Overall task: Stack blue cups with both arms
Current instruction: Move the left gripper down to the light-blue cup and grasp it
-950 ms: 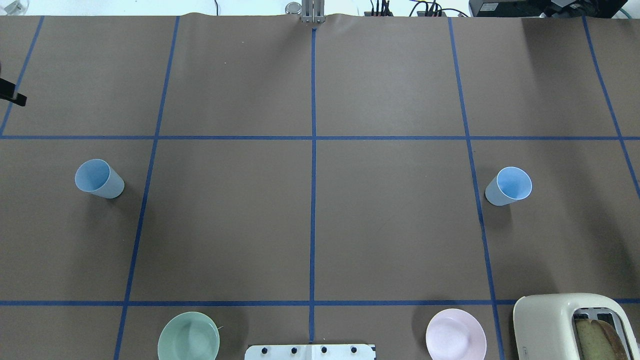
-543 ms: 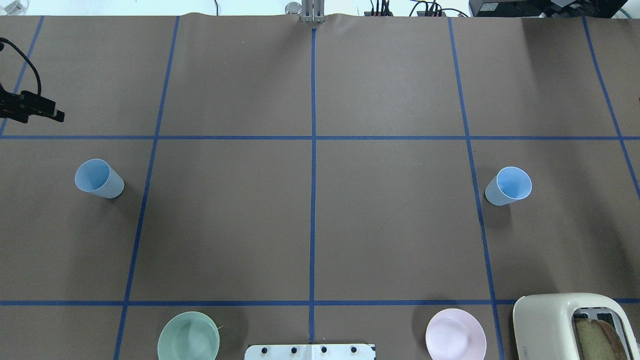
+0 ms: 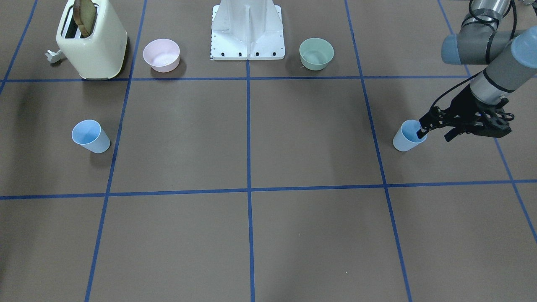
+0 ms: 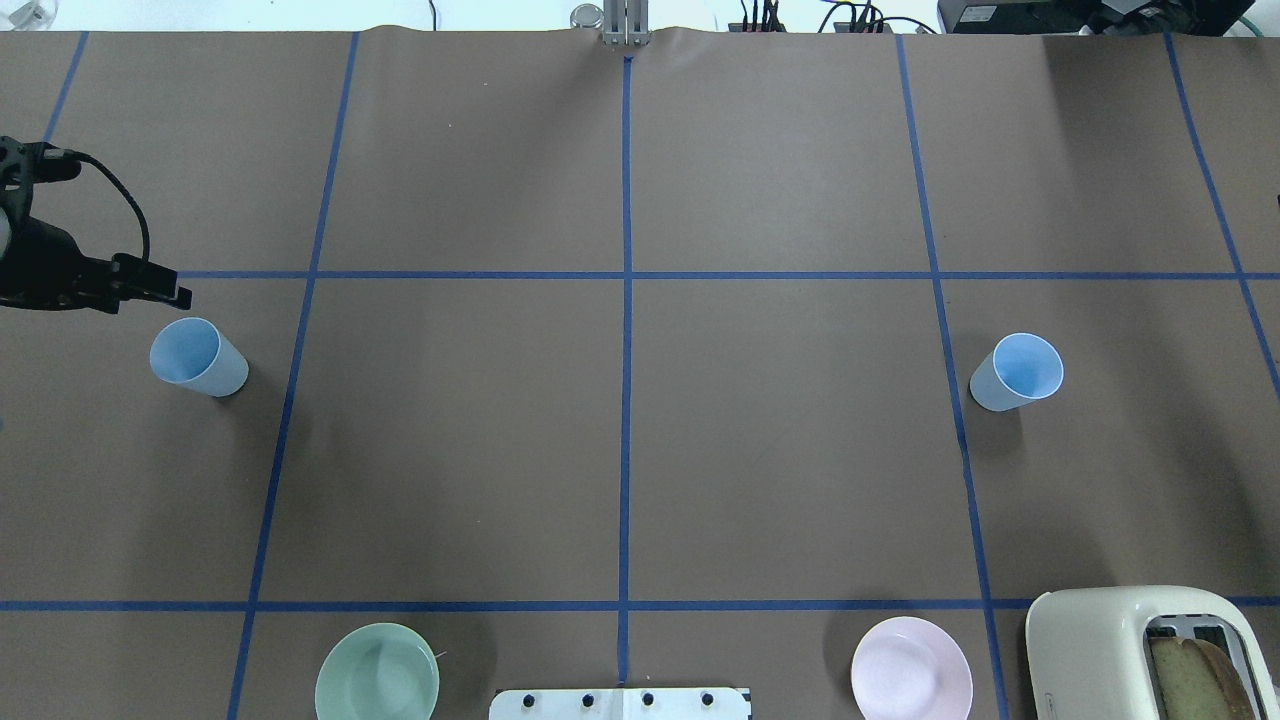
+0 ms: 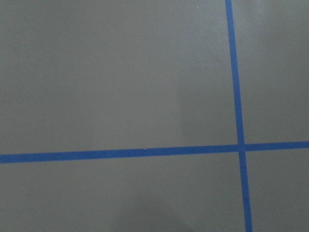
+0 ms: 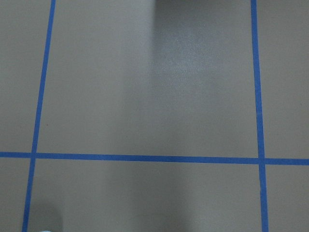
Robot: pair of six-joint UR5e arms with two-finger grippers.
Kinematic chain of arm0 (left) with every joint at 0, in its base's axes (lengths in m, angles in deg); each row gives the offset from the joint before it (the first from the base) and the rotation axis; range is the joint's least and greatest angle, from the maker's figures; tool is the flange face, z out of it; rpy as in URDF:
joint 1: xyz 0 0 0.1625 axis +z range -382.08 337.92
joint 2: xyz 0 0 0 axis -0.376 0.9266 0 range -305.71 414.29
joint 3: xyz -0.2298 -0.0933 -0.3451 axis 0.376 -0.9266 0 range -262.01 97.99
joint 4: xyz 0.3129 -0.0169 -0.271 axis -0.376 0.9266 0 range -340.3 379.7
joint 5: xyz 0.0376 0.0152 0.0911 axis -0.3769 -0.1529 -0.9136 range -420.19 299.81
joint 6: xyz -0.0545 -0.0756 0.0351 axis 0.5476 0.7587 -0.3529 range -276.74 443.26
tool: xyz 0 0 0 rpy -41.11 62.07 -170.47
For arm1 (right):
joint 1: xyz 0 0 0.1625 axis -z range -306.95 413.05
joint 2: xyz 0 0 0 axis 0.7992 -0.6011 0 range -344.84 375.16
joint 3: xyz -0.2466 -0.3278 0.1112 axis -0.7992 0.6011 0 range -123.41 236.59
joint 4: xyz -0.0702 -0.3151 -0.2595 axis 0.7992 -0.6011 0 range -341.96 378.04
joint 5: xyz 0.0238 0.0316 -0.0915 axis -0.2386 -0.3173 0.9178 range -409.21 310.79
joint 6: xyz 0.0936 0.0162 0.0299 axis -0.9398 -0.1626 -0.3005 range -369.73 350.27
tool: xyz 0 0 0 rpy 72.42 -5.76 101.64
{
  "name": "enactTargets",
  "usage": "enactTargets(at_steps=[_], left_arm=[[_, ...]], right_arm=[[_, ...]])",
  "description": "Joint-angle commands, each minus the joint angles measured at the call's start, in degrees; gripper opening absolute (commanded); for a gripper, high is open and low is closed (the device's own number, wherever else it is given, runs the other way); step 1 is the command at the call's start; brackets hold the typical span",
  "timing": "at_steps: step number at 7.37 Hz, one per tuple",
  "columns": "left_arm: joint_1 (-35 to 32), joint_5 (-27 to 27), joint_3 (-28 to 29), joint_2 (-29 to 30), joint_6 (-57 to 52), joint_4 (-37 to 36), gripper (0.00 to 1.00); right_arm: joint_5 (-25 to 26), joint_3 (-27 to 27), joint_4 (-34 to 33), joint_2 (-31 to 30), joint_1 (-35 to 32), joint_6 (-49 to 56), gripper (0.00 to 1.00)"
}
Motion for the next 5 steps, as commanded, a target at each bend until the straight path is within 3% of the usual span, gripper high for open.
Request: enactTargets(at_steps=[1, 5], left_arm=[[2.0, -1.8, -0.2, -1.5, 0.4, 0.0, 0.97], [4.9, -4.1, 0.9, -1.9, 0.1, -0.1, 0.96]], right_arm=[[0.0, 0.0, 0.0, 0.0, 0.0, 0.0, 1.00], [0.0, 0.1, 0.0, 0.0, 0.0, 0.0, 1.00]])
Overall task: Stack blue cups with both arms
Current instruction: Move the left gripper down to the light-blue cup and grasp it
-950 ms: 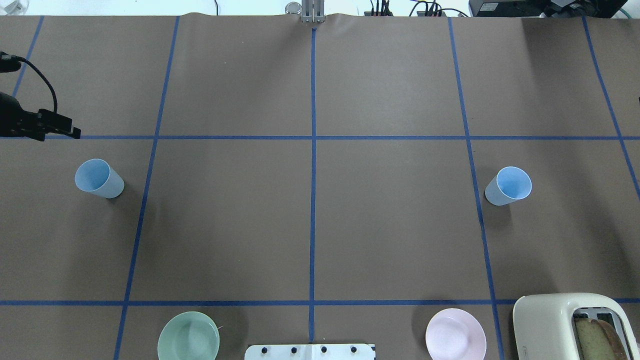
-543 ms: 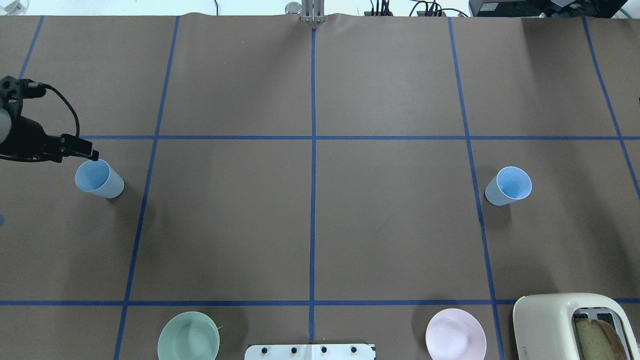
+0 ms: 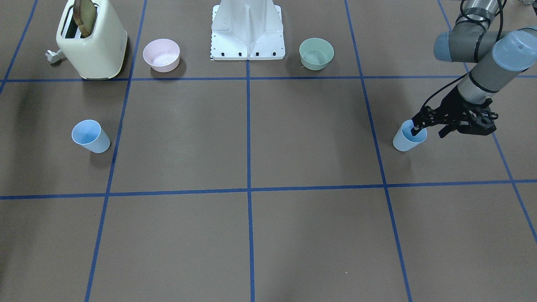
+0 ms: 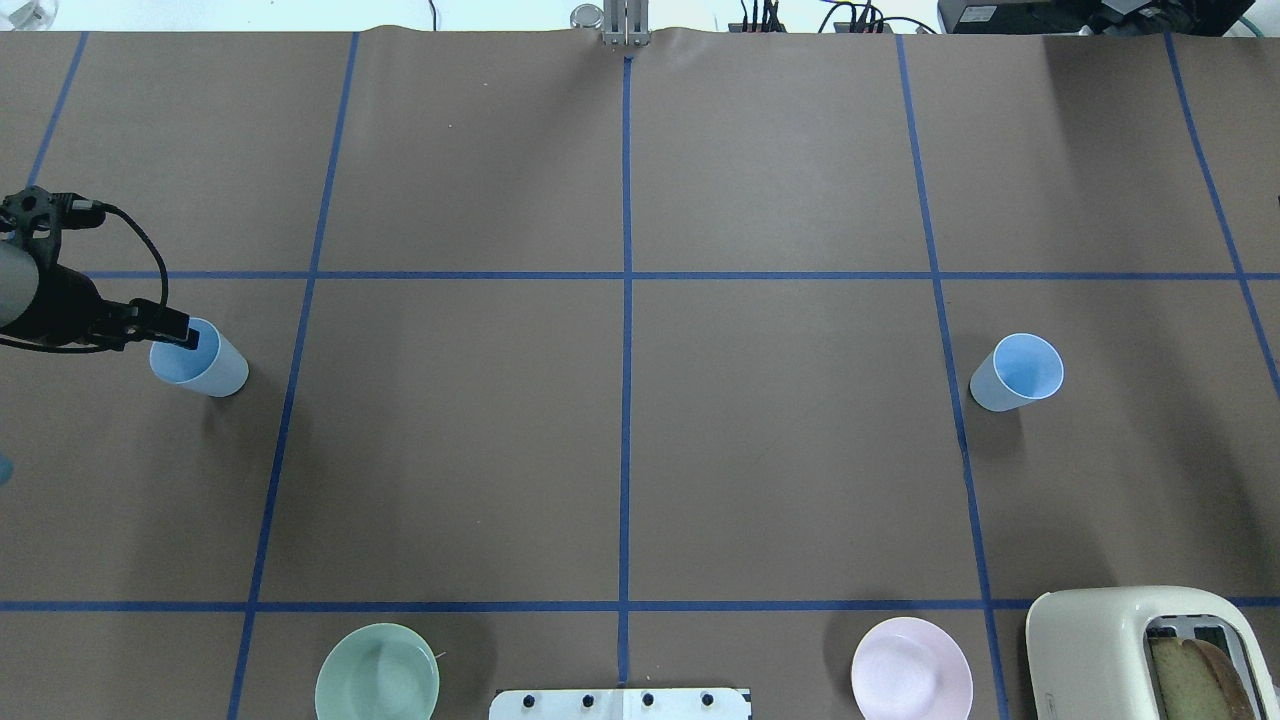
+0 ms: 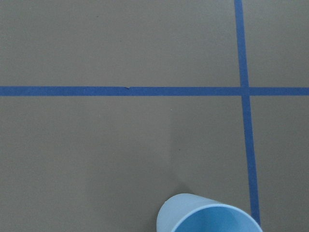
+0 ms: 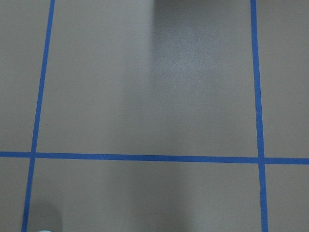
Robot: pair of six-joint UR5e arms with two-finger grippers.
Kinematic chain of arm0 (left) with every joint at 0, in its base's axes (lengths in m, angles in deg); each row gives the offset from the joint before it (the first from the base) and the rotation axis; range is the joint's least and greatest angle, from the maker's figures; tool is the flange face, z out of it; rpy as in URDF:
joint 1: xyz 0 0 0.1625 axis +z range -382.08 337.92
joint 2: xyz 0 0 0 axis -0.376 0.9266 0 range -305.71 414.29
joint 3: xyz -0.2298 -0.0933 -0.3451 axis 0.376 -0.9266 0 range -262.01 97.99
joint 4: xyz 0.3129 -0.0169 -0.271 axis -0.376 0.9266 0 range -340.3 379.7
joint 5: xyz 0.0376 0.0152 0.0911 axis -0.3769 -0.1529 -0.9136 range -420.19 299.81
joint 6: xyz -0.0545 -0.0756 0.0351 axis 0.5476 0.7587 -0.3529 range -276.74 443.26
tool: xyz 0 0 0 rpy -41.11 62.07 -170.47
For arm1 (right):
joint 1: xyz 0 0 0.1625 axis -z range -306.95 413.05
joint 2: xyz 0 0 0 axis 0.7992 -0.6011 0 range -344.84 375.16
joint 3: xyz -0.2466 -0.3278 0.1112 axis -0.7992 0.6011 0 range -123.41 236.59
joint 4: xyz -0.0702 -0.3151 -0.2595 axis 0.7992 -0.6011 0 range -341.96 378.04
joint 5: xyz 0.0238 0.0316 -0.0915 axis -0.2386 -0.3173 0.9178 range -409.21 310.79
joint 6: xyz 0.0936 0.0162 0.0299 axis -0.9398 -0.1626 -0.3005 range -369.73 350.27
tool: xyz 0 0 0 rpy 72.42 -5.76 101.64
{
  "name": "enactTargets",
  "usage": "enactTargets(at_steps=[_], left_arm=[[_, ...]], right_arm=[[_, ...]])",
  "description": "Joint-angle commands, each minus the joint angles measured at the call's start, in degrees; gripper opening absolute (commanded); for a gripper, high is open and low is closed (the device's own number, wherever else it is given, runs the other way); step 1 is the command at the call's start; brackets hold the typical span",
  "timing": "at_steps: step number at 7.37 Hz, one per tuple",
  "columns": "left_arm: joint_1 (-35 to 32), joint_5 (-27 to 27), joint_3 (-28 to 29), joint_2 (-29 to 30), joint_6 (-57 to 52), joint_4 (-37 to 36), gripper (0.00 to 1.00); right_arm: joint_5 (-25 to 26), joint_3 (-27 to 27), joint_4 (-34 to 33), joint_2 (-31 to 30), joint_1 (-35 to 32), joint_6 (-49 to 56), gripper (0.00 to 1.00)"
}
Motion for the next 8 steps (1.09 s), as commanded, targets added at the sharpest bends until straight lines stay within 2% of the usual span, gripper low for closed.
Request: enactTargets(at_steps=[1, 2, 3, 5, 8], left_arm=[[1.6, -0.9, 0.5, 0.0, -0.1, 0.0, 0.90], [1.8, -0.9, 0.5, 0.0, -0.3, 0.0, 0.77], [1.8, -0.9, 0.5, 0.0, -0.3, 0.1, 0.55], [1.9, -0.8, 0.6, 0.1, -0.3, 0.1, 0.00], [1.9, 0.1, 0.0, 0.9, -0.3, -0.6, 0.00]], right_arm=[[0.0, 0.1, 0.0, 0.1, 0.0, 0.0, 1.00], [0.0, 0.1, 0.0, 0.1, 0.0, 0.0, 1.00], [0.0, 0.1, 0.0, 0.1, 0.0, 0.0, 1.00], [0.0, 0.0, 0.0, 0.1, 0.0, 0.0, 1.00], [0.0, 0.0, 0.0, 0.2, 0.3, 0.0, 1.00]])
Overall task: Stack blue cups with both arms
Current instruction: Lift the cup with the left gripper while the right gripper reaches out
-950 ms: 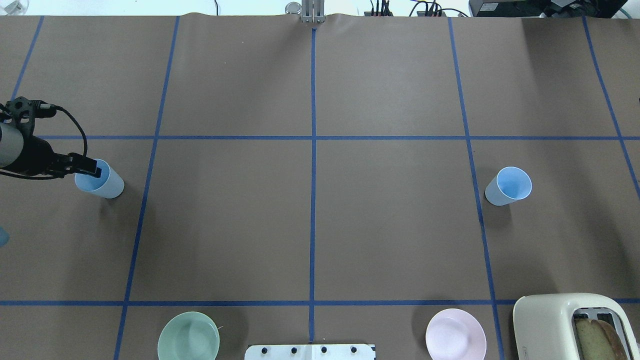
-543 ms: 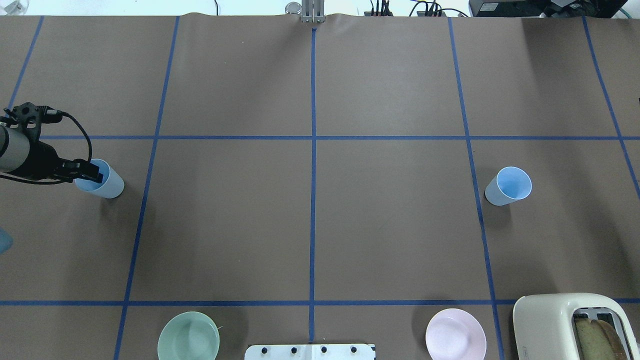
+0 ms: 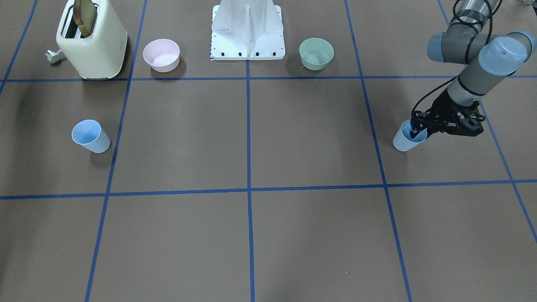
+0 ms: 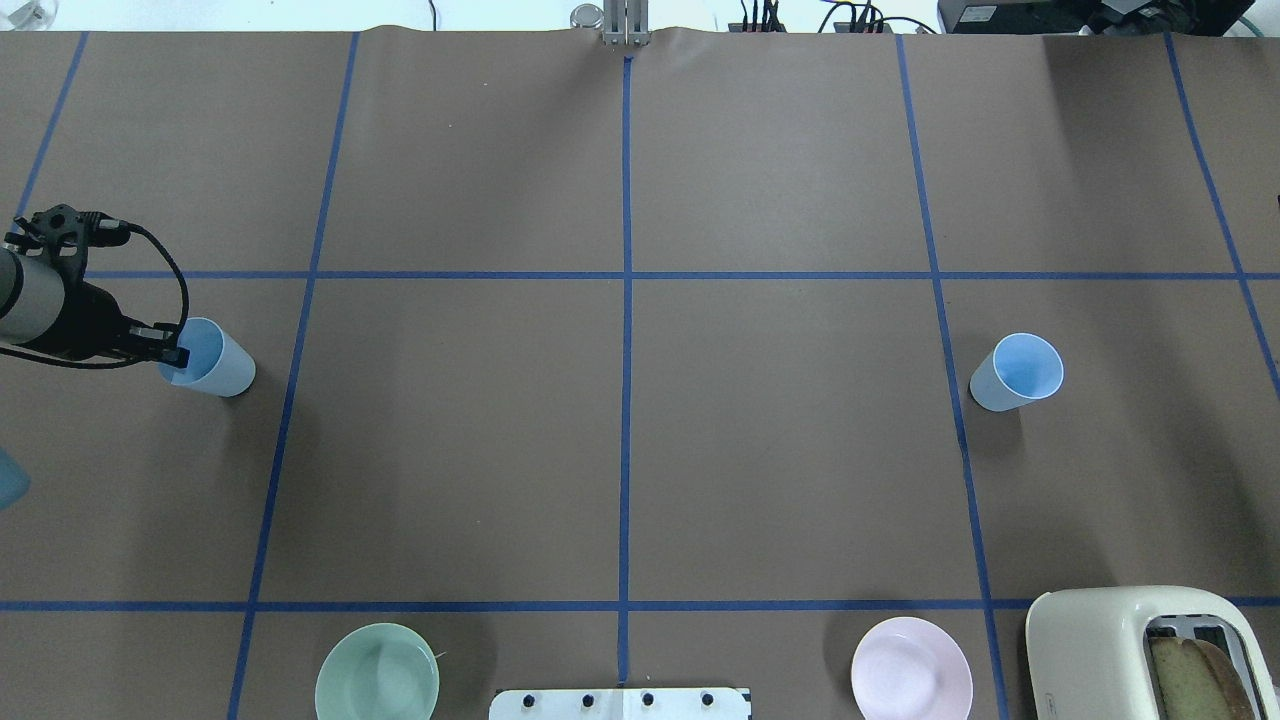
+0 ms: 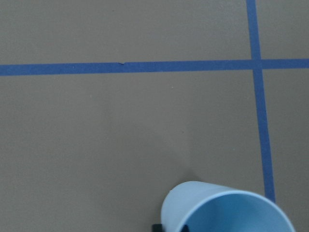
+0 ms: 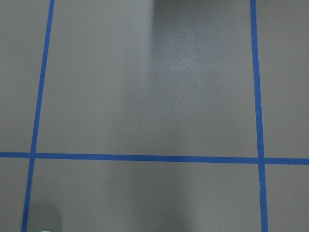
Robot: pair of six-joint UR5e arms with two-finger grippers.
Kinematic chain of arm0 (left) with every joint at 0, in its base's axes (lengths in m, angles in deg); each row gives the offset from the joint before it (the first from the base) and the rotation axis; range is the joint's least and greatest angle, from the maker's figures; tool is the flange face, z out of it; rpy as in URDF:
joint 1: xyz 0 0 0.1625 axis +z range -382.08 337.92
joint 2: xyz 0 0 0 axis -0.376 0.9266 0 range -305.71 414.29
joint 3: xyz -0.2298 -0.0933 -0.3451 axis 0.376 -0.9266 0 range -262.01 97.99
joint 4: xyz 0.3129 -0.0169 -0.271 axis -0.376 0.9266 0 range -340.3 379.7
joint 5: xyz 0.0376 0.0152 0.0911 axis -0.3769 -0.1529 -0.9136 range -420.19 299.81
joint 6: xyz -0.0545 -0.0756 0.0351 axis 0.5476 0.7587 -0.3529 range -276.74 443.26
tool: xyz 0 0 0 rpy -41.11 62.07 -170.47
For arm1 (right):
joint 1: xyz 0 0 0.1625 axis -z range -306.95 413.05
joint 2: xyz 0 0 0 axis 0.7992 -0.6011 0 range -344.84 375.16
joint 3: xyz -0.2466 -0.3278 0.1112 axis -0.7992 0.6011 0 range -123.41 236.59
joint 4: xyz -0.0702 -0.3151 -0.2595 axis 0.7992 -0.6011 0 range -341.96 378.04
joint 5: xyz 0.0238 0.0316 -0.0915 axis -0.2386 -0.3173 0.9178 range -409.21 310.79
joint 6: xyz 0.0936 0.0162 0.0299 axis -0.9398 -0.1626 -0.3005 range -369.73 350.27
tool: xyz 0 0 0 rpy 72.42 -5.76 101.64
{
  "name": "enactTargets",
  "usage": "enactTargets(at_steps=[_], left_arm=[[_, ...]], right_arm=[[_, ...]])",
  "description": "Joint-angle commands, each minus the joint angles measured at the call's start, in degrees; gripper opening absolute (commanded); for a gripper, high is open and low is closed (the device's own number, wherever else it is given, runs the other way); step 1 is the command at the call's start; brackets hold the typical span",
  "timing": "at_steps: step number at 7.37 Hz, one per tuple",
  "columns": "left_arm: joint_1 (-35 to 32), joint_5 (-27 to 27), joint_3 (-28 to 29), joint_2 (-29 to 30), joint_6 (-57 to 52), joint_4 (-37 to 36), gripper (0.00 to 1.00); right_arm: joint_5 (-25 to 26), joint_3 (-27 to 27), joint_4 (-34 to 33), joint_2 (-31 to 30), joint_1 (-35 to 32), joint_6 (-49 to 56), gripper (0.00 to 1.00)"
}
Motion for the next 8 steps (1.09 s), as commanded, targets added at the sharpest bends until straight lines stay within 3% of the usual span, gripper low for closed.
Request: enactTargets(at_steps=[1, 4, 6, 8], left_arm=[[-0.1, 3.5, -1.5, 2.5, 0.6, -3.0, 0.00], [-0.3, 4.8, -9.7, 20.0, 6.0, -31.6, 0.00], [2.9, 4.4, -9.5, 26.8, 14.8, -35.0, 0.00], [7.1, -0.3, -8.5, 30.5, 18.1, -35.1, 0.00]], right_arm=[[0.2, 0.0, 0.0, 0.0, 1.4, -0.1, 1.00], [1.1, -1.9, 0.8, 0.4, 6.4, -7.4, 1.00], [2.7, -2.8, 1.0, 0.4, 10.1, -11.0, 1.00], [5.2, -3.7, 2.3, 0.4, 14.0, -14.3, 1.00]])
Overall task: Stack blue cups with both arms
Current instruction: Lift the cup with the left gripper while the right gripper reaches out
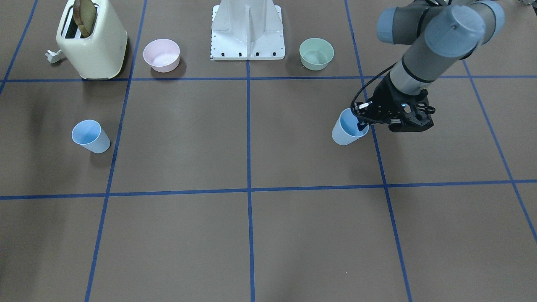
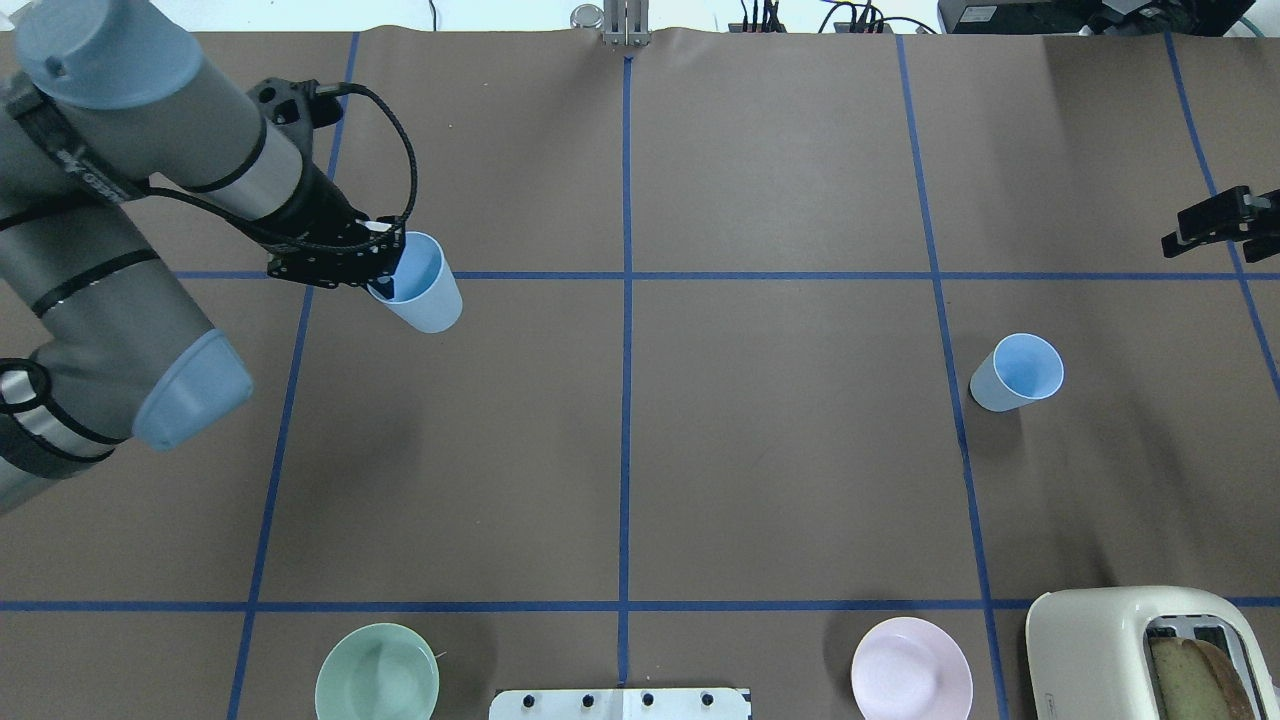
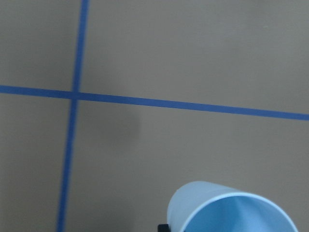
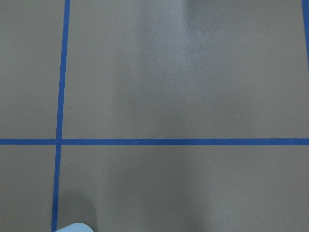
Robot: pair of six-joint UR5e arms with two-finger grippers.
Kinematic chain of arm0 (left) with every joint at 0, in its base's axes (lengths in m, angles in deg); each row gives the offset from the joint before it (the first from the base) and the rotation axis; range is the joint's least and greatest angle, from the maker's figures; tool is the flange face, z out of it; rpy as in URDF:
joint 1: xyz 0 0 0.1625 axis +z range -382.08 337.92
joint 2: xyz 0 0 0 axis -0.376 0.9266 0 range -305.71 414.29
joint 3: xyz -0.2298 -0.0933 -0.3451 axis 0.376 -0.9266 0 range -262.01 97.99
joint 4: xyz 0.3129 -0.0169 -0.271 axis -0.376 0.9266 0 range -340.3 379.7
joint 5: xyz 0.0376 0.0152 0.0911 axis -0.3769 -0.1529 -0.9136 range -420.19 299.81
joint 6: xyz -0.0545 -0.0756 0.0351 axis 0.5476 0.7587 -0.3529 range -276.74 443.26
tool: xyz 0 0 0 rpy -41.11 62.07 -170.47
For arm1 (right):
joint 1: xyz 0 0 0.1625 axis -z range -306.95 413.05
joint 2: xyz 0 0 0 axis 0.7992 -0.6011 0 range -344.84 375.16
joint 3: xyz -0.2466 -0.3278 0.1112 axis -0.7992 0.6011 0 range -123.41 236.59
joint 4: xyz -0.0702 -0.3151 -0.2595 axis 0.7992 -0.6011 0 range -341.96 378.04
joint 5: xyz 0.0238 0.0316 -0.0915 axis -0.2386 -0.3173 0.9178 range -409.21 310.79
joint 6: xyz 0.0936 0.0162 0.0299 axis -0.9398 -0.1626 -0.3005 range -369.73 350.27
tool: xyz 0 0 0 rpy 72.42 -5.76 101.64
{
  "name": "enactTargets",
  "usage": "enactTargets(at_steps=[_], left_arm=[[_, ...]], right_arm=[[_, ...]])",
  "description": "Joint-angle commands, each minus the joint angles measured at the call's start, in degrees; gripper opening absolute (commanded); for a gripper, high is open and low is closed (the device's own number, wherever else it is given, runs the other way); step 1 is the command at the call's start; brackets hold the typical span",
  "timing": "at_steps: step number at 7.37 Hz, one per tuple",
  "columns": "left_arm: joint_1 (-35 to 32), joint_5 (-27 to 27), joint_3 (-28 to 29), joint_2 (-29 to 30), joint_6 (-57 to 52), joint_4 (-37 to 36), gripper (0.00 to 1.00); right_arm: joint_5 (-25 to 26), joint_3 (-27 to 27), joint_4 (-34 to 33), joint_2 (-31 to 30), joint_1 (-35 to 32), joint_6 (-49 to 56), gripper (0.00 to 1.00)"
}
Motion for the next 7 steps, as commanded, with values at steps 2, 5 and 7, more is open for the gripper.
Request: enactTargets(at_steps=[2, 5, 7], left_arm=[[3.3, -2.9, 1.2, 3.8, 4.0, -0.4, 0.00], [4.1, -3.6, 3.6, 6.6, 6.2, -0.4, 0.00], [5.8, -5.4, 4.9, 8.7, 7.8, -0.4, 0.00]], right_arm=[[4.8, -0.5, 7.4, -0.3, 8.2, -11.1, 1.00], [8.0, -0.5, 10.9, -0.4, 13.8, -17.8, 1.00], [9.5, -0.4, 11.0, -0.4, 15.8, -18.1, 1.00]])
